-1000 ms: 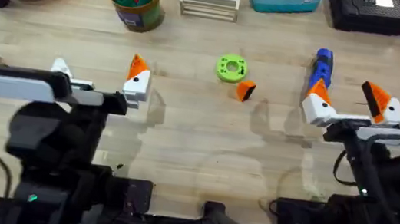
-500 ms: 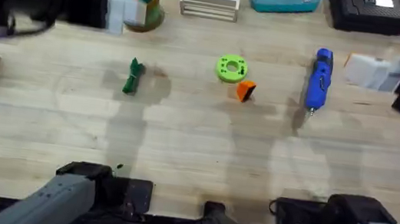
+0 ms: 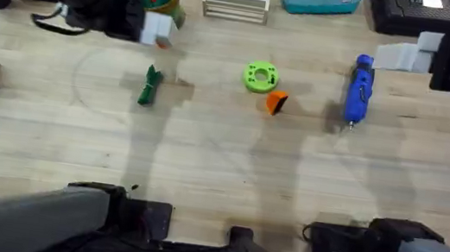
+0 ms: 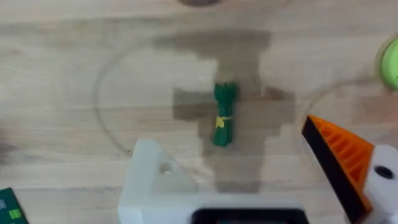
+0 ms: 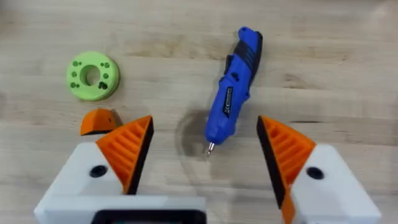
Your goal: Pick up the gripper from the table and insert it into the empty holder that is missing its gripper. Then pick up a screw, insert it into the mounting hole, and use the screwdriver to tighten it. Finally, clean up the table by picking up the vegetable and placing it into the bucket.
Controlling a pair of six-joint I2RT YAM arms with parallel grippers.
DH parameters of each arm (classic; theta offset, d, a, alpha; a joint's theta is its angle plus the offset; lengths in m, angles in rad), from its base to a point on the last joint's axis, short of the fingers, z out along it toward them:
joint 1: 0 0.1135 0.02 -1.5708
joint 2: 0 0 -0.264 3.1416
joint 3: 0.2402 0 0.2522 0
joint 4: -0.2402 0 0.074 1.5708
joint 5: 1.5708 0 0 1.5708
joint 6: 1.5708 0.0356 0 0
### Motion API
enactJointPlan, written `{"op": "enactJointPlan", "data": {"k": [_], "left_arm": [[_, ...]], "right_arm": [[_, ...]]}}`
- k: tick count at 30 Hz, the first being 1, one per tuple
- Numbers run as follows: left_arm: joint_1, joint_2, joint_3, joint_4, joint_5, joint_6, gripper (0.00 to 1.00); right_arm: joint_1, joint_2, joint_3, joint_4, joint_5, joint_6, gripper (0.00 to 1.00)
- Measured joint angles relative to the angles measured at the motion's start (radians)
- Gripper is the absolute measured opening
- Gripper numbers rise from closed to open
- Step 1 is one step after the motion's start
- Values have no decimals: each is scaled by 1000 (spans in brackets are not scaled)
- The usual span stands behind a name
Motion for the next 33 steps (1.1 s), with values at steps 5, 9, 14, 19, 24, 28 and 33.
{"op": "enactJointPlan", "data": {"k": [5, 9, 14, 19, 24, 28, 33], "left_arm": [[0, 182, 0, -7, 6, 0, 985], [0, 259, -94, 120, 8, -1, 985], [0, 259, -224, 205, 11, -1, 985], [0, 259, -290, 281, 19, -1, 985], [2, 259, -291, 292, 30, -3, 671], [6, 259, -291, 295, 36, -2, 62], [17, 259, -291, 300, 33, 0, 707]], "right_arm": [[0, 7, 0, -1, 0, 0, 991], [0, 7, 0, -1, 0, 0, 991], [0, 7, 0, -1, 0, 0, 991], [0, 7, 0, -6, 0, 0, 991], [0, 7, 0, -6, 0, 0, 991], [0, 7, 0, -6, 0, 0, 991], [0, 7, 0, -6, 0, 0, 991]]}}
